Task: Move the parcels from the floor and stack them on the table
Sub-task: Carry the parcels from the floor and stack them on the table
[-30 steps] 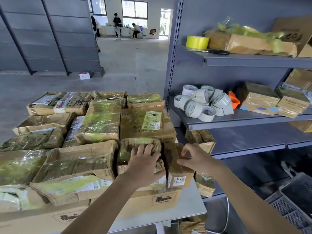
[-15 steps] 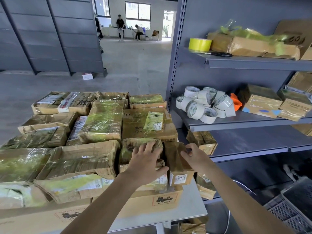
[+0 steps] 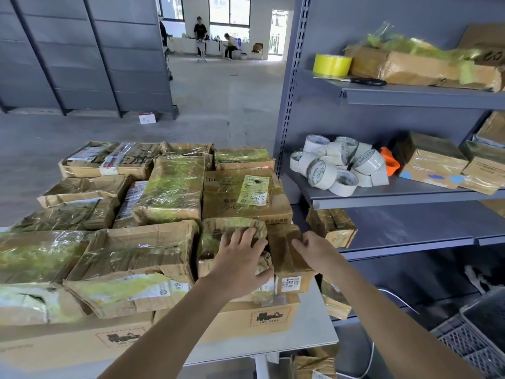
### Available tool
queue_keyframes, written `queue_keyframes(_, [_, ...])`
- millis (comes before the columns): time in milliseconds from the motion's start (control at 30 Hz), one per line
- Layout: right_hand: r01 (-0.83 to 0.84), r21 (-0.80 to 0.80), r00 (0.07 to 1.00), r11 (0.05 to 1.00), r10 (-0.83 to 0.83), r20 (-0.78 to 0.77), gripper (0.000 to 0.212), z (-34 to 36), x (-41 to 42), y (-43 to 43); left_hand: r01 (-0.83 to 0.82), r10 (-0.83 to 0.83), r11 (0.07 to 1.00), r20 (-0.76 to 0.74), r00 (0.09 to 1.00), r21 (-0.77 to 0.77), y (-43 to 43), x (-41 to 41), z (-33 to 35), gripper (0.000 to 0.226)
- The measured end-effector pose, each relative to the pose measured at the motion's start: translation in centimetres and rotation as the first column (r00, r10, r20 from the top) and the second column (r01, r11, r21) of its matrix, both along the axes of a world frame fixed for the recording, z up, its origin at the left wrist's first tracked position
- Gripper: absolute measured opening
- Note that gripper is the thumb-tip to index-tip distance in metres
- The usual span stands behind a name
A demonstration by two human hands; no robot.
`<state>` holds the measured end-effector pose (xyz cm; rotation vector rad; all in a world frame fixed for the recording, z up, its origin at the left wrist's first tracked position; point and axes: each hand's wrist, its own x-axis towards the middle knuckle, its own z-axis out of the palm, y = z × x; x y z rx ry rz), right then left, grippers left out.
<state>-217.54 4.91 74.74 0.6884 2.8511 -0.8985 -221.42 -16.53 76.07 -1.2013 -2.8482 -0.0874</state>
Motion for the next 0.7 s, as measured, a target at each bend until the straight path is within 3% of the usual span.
queue_keyframes(200, [0.047, 0.108, 0.983, 0.993, -0.026, -0.184, 0.043, 1.1, 1.1, -0.9, 0.000, -0.001, 0.995, 0.006, 1.000, 0.101, -0.2, 0.4, 0.6, 0.067])
queue_keyframes(700, [-0.025, 0.330, 0.963, 0.943, 0.111, -0.245, 0.034, 3.1, 1.2, -2.7, -0.072, 0.077, 0.951, -0.004, 0.997, 0.302, -1.3, 0.3, 2.2, 0.048])
